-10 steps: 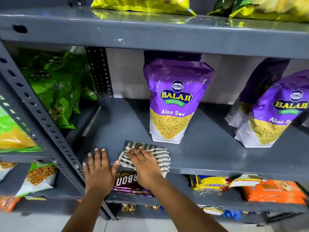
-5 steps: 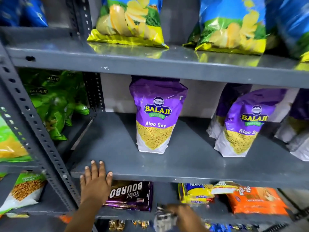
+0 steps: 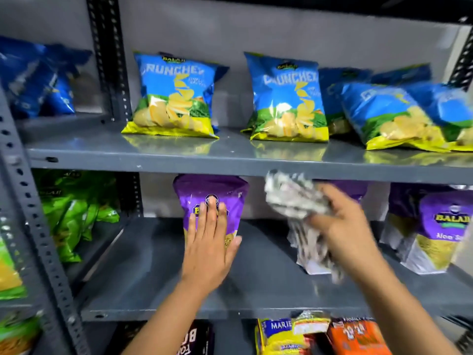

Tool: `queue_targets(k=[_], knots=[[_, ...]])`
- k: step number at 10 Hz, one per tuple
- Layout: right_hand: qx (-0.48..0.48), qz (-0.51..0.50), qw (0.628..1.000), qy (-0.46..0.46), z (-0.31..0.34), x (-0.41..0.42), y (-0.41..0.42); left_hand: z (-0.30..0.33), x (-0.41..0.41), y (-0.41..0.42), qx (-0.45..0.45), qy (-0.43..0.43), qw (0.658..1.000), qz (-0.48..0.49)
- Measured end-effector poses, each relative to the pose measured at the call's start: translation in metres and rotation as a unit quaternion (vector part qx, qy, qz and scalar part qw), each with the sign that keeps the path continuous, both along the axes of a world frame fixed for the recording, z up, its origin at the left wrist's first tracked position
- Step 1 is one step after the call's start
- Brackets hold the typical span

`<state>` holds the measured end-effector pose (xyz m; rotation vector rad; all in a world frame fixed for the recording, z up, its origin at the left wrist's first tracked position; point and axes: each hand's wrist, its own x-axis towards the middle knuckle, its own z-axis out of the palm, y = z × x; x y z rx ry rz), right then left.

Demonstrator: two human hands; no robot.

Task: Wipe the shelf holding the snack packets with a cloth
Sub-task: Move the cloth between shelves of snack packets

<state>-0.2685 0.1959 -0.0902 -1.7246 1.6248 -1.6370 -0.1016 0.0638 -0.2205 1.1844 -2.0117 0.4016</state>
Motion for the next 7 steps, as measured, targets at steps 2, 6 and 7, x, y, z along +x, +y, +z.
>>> queue_targets(k=[2, 6, 7], knots=[[-0.11, -0.085, 0.964, 0.225, 0.102, 0.001, -0.043, 0.106, -0.005, -0.002, -0.093, 0.083, 0.992, 0.003], [0.267, -0.025, 0.814, 0.516, 0.097, 0.019, -0.11, 0.125, 0.005, -0.03, -0.09, 0.025, 0.995, 0.042], [0.219, -0.045, 0.846, 0.484, 0.087, 0.016, -0.113, 0.126, 0.003, -0.031, -0.099, 0.039, 0.993, 0.045]])
